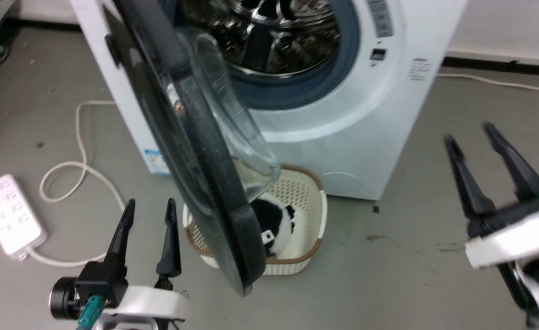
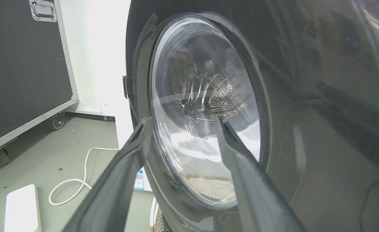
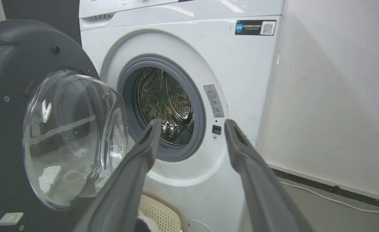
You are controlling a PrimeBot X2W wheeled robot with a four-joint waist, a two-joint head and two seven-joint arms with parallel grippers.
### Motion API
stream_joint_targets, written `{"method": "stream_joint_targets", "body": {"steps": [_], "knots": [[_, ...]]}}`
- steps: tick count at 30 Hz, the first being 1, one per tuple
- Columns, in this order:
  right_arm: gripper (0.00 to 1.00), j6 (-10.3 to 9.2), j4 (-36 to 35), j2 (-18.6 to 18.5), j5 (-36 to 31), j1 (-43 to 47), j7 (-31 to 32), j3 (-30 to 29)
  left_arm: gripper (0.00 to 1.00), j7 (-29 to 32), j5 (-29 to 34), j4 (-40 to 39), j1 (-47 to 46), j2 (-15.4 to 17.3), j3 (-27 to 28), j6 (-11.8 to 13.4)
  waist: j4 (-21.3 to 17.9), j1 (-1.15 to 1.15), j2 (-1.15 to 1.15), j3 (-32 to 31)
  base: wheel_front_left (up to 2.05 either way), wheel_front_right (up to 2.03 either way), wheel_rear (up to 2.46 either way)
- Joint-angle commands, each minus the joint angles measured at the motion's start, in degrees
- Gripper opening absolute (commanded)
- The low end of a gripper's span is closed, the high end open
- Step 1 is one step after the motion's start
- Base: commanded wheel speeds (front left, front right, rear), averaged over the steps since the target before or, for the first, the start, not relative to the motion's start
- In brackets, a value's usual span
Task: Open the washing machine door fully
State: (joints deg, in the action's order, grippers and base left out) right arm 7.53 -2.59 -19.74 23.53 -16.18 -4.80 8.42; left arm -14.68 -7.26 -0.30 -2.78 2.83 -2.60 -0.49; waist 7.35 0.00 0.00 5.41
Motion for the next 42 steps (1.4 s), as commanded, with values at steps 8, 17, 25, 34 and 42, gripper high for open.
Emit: {"method": "stream_joint_targets", "body": {"steps": [8,17,25,34,42], "knots": [[1.00,-0.04,-3.9,14.6,-22.4,17.4,-8.4,-11.3,1.00,-0.3,0.4,0.4,3.2,0.1,1.3,-2.2,-4.1,0.00,0.00,-2.7,0.00,0.00,0.00],[1.00,-0.04,-1.9,16.8,-24.0,22.6,-10.0,-11.6,1.00,-0.3,0.7,1.2,5.3,0.1,1.2,-2.2,-5.4,0.00,0.00,-3.9,0.00,0.00,0.00],[1.00,-0.04,-1.1,16.8,-23.1,22.5,-10.2,-11.6,0.38,-0.3,0.3,1.4,5.5,0.0,0.8,-1.6,-4.7,0.00,0.00,-4.6,0.00,0.00,0.00],[1.00,-0.04,-1.4,16.9,-22.6,22.3,-10.2,-11.3,0.00,-0.3,-1.1,-2.0,5.2,0.0,1.6,-1.2,-4.3,0.00,0.00,-4.9,0.00,0.00,0.00],[1.00,-0.04,-1.6,16.9,-22.3,21.9,-10.2,-11.0,0.00,-0.3,-5.7,-11.4,2.7,0.0,6.7,1.5,-4.6,0.00,0.00,-4.9,0.00,0.00,0.00]]}}
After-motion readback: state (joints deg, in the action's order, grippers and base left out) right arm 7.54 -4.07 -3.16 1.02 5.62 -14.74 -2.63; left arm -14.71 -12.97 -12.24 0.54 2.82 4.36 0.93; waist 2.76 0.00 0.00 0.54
